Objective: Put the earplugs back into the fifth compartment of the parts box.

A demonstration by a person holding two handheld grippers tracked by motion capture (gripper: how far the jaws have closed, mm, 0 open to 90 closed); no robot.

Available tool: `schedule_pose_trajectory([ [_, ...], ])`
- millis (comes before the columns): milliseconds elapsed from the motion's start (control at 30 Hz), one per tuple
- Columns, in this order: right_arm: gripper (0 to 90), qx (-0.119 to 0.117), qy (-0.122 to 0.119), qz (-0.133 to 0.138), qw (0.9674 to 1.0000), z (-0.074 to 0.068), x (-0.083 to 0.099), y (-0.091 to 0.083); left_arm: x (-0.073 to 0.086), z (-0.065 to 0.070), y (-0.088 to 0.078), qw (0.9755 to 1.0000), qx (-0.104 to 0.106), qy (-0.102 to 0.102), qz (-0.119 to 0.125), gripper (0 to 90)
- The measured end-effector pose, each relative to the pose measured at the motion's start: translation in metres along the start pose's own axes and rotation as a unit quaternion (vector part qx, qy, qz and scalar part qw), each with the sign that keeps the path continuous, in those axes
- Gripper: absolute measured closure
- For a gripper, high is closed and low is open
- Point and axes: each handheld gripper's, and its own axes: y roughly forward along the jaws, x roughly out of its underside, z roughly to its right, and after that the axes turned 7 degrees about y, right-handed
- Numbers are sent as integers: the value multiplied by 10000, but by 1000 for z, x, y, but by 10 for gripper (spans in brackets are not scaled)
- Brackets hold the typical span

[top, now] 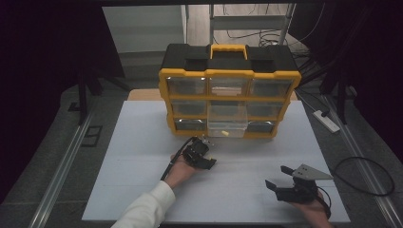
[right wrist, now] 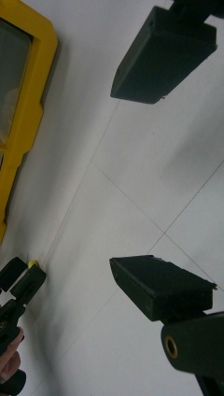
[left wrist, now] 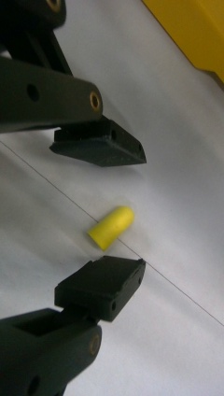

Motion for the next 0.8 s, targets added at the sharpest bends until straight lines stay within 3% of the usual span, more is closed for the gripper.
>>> schedule_pose_trajectory([
  [167,164,10,-9,-8,10000,0,0,0,1,-3,-1,10000,7,13,3,511],
  [367,165,22,-15,-7,10000,1,0,0,2,-6,-4,9998,200,33,-14,775],
  [533,165,32,-34,-4,10000,0,0,0,3,-6,-6,9995,318,33,30,802],
  [800,165,45,-42,4,10000,0,0,0,3,-1,-20,9990,176,81,411,800],
])
